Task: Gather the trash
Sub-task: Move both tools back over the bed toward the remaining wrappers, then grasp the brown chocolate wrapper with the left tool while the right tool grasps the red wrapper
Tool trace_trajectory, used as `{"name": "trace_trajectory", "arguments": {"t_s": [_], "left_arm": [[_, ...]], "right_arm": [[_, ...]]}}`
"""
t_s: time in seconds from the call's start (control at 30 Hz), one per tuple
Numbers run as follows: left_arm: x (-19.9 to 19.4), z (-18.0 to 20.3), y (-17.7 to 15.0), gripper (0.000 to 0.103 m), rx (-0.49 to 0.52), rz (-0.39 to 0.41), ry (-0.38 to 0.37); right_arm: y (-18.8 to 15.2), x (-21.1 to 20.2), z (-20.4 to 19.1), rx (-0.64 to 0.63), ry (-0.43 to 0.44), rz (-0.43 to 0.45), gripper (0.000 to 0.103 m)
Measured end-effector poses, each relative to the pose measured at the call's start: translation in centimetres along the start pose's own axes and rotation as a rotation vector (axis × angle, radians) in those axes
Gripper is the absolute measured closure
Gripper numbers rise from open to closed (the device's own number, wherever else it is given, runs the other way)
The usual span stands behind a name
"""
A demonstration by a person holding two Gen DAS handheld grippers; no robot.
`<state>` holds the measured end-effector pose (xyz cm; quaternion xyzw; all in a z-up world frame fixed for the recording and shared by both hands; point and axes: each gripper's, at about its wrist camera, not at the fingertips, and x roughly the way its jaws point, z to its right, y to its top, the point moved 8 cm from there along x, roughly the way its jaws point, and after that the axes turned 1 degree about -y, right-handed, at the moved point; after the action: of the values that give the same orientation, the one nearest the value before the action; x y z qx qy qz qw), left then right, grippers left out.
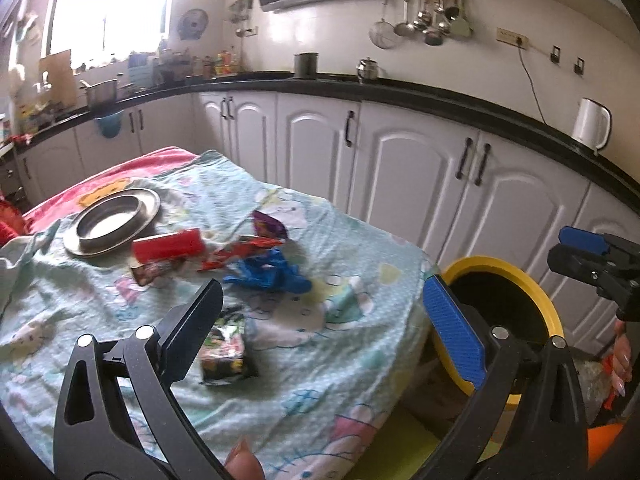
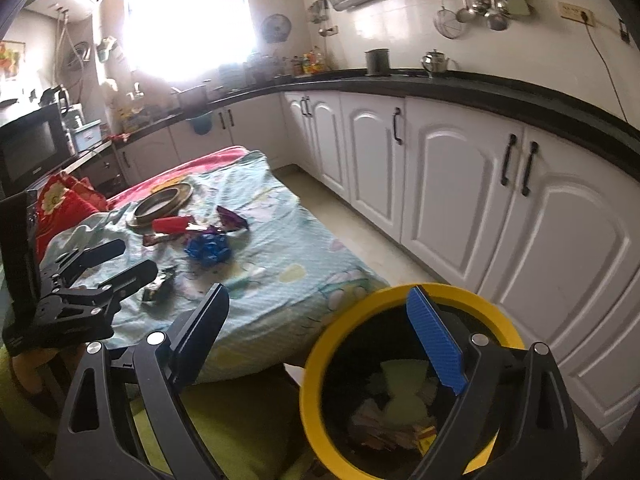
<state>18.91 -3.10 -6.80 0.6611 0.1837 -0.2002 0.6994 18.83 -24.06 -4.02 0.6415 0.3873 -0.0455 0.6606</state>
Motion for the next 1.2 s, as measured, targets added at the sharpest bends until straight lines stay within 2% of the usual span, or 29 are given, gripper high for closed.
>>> {"name": "trace_trajectory", "arguments": {"t_s": [0.7, 1.1, 1.2], "left_arm": [[-0.9, -8.8, -0.1, 0.011, -0.155, 0.035, 0.115], [-0.4, -14.5, -1.1, 0.011, -0.278, 0.029, 0.177], [0.1, -15.6, -1.2, 0.011, -0.303, 0.025, 0.183]], "right_arm": [[2.7, 3.1, -7.1, -0.116, 0.095, 0.008, 0.015], [3.4, 7.8, -11.8, -0.242, 0.157, -0.015, 0.016], [3.6, 9.4, -13.1, -0.269, 0.172, -0.031, 0.022]]}}
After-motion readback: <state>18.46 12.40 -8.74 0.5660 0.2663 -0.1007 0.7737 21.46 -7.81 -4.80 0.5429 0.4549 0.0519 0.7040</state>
